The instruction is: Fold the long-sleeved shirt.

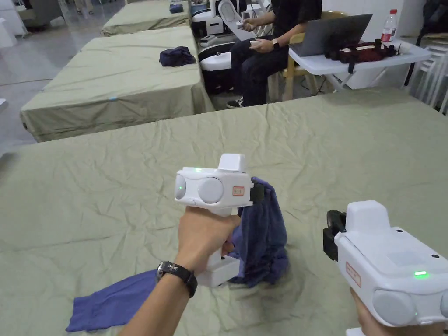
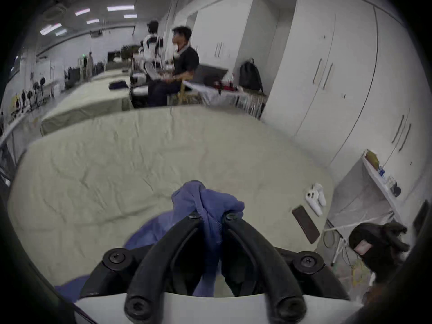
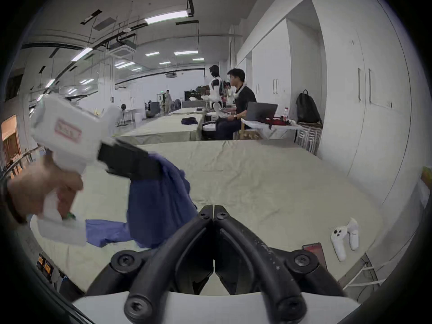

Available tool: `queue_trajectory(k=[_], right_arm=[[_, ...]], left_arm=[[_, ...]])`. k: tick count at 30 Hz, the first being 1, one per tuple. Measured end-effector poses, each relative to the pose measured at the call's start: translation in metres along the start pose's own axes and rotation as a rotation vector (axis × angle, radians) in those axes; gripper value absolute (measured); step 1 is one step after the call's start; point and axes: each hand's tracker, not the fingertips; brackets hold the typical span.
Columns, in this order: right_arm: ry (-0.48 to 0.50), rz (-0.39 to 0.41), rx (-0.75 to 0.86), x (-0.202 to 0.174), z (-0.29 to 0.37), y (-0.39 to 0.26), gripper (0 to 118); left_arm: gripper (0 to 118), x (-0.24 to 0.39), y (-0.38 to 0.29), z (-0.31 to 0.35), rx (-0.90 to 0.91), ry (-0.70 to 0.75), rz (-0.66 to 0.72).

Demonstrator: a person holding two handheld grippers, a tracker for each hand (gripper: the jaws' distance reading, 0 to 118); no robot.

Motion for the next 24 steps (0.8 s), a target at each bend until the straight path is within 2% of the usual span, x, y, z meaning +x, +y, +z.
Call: queue_trajectory(k=[7, 8, 10, 11, 13, 16, 18, 24], right_arm=[[-0.022, -0.026, -0.041, 0.018, -0.004, -0.015, 2], [-0.026, -0.032, -0.043, 0.021, -0.004, -0.016, 2], [-0.033, -0.043, -0.045, 0.024, -0.004, -0.016, 2], [-0.034, -0.048, -0.047, 0.025, -0.004, -0.017, 2], [-0.035, -0.051, -0.049, 0.025, -0.004, -0.017, 2], [-0.034, -0.046, -0.051, 0.022, -0.004, -0.015, 2], [-0.03, -0.039, -0.048, 0.017, -0.004, -0.013, 2], [0.005, 0.014, -0.023, -0.007, 0.0, -0.001, 2]], left_arm=[[13, 0.021, -0.029, -0.047, -0.084, -0.049, 0.011], [21, 0.023, -0.031, -0.047, -0.076, -0.039, 0.013], [50, 0.022, -0.03, -0.05, -0.075, -0.015, 0.032], [61, 0.021, -0.03, -0.049, -0.075, -0.007, 0.059], [60, 0.015, -0.031, -0.041, -0.053, -0.052, 0.121], [69, 0.008, -0.029, -0.017, 0.03, -0.048, 0.165], [74, 0.005, -0.027, 0.002, 0.054, -0.023, 0.136], [73, -0.011, -0.041, 0.086, 0.165, 0.175, -0.044]])
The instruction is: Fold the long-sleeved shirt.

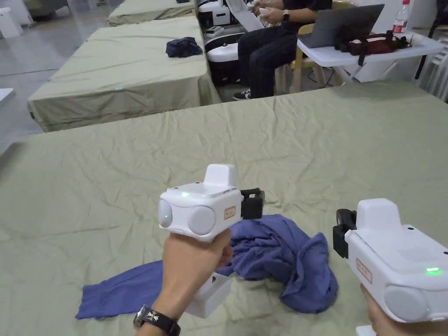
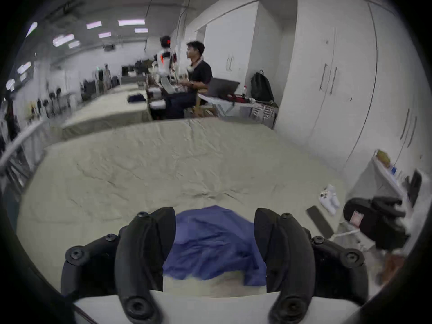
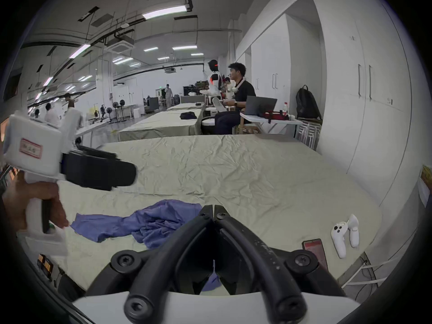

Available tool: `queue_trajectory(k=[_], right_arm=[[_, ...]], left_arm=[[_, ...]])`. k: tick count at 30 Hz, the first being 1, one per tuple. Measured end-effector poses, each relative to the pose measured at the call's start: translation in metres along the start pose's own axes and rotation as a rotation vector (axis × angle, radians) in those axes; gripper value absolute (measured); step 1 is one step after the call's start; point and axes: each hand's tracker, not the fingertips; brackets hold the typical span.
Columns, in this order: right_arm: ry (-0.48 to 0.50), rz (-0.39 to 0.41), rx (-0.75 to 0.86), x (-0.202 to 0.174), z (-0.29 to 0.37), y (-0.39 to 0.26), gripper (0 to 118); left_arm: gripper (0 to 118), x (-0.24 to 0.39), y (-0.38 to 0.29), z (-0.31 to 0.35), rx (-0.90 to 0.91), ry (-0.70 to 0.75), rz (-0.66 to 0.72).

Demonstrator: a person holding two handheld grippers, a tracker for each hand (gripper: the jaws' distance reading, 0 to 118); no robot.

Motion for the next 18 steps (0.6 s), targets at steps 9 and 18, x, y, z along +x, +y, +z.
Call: queue_trajectory(k=[9, 18], right_arm=[[0.055, 0.078, 0.022, -0.039, 0.004, 0.007, 2], [0.081, 0.127, 0.019, -0.061, 0.01, 0.006, 2]], left_arm=[[35, -0.069, -0.052, 0.114, 0.005, 0.232, -0.032], [0, -0.106, -0.116, 0.152, -0.052, 0.274, 0.103]])
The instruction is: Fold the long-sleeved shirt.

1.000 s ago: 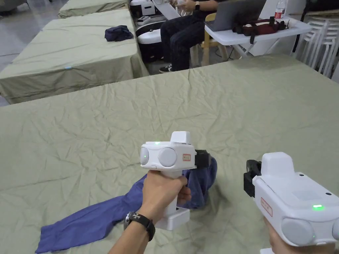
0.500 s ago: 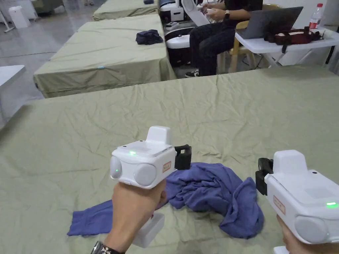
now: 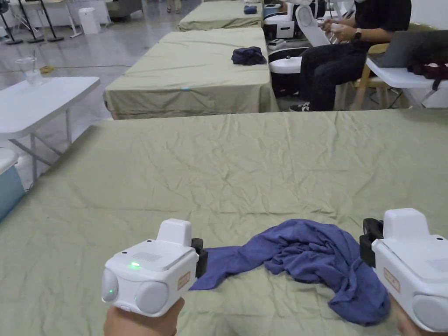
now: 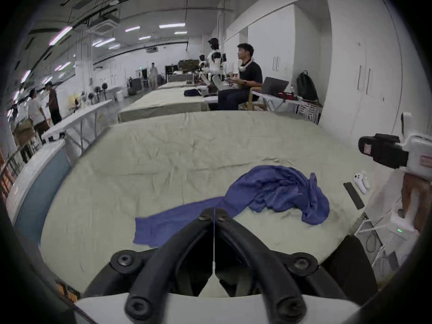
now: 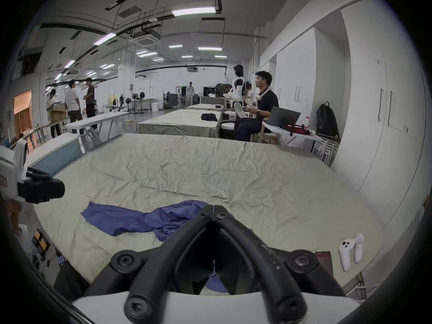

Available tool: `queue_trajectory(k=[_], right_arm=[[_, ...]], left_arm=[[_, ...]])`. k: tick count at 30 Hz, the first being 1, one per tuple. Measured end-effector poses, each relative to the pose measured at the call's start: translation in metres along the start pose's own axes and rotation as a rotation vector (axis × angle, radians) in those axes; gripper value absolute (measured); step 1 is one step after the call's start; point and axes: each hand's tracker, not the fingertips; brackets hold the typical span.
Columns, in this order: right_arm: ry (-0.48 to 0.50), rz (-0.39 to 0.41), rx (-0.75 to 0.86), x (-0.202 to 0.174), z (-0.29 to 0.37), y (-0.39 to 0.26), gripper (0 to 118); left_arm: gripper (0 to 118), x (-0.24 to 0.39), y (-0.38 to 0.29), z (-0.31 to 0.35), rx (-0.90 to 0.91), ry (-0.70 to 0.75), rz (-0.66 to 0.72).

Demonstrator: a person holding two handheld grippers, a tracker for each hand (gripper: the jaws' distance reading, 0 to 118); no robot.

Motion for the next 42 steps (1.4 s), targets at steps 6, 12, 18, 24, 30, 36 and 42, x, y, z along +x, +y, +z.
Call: queue_trajectory(k=[6, 12, 18, 24, 30, 36, 42], right_arm=[[0.004, 0.026, -0.011, -0.006, -0.004, 0.0, 2], [0.007, 0.037, -0.054, -0.011, -0.028, -0.003, 2], [0.013, 0.054, -0.128, -0.017, -0.06, -0.016, 2], [0.011, 0.061, -0.195, -0.019, -0.082, -0.031, 2], [0.002, 0.069, -0.23, -0.016, -0.091, -0.037, 2], [0.0, 0.017, -0.239, 0.003, -0.088, -0.035, 4], [0.068, 0.028, -0.447, 0.053, -0.119, -0.025, 85]], left_arm=[[0, -0.049, 0.003, -0.03, -0.145, -0.055, 0.113], [75, -0.114, 0.009, -0.098, -0.269, -0.007, 0.188], [75, -0.141, -0.015, -0.168, -0.398, 0.102, 0.136], [70, -0.149, -0.05, -0.228, -0.506, 0.106, 0.136], [62, -0.14, -0.065, -0.229, -0.461, 0.128, 0.14], [6, -0.125, -0.057, -0.224, -0.433, 0.109, 0.103], [6, -0.125, -0.06, -0.223, -0.447, 0.11, 0.14]])
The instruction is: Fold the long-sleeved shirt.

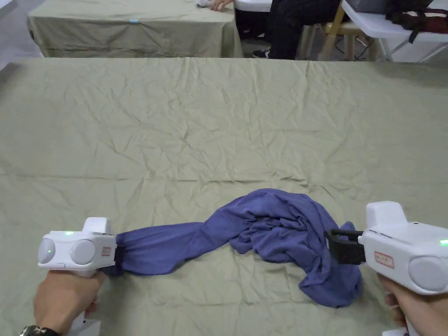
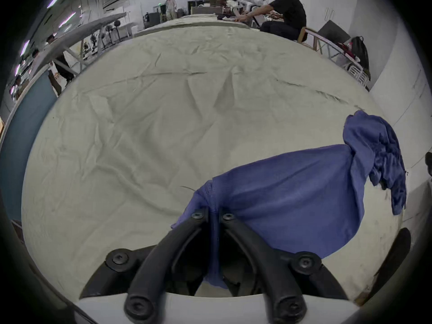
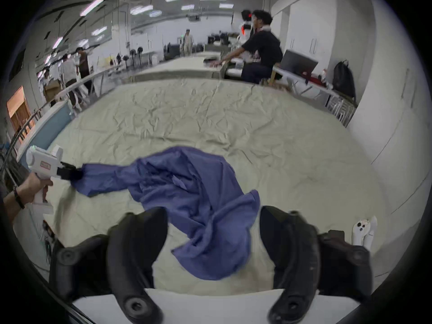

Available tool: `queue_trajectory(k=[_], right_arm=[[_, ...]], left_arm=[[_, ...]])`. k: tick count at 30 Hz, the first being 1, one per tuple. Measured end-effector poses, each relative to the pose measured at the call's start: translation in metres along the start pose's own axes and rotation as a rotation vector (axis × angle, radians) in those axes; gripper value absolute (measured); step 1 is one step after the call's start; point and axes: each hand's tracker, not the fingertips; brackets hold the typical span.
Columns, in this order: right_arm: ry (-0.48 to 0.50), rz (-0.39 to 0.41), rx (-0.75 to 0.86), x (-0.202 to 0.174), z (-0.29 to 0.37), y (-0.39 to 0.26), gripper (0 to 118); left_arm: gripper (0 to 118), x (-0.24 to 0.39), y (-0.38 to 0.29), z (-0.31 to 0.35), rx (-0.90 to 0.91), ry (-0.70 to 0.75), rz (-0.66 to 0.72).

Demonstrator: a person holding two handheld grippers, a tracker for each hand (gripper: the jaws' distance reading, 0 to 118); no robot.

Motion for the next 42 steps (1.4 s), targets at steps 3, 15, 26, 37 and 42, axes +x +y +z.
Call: queue_trajectory(k=[3, 15, 26, 37, 42], right_arm=[[-0.039, 0.024, -0.046, 0.033, -0.021, 0.006, 87], [0.164, -0.213, -0.292, 0.057, -0.135, -0.047, 57], [0.102, -0.134, -0.04, 0.049, -0.068, -0.026, 17], [0.064, 0.072, 0.239, 0.03, 0.05, 0.055, 17], [0.069, 0.139, 0.328, 0.014, 0.101, 0.094, 17]], left_arm=[[6, 0.006, -0.002, 0.002, -0.007, 0.014, -0.029], [6, 0.012, -0.003, 0.005, -0.008, 0.035, -0.027], [5, 0.015, -0.005, 0.025, 0.073, 0.065, -0.035], [5, 0.005, 0.068, 0.173, 0.437, -0.021, -0.039], [5, 0.0, 0.117, 0.26, 0.607, -0.016, -0.078]])
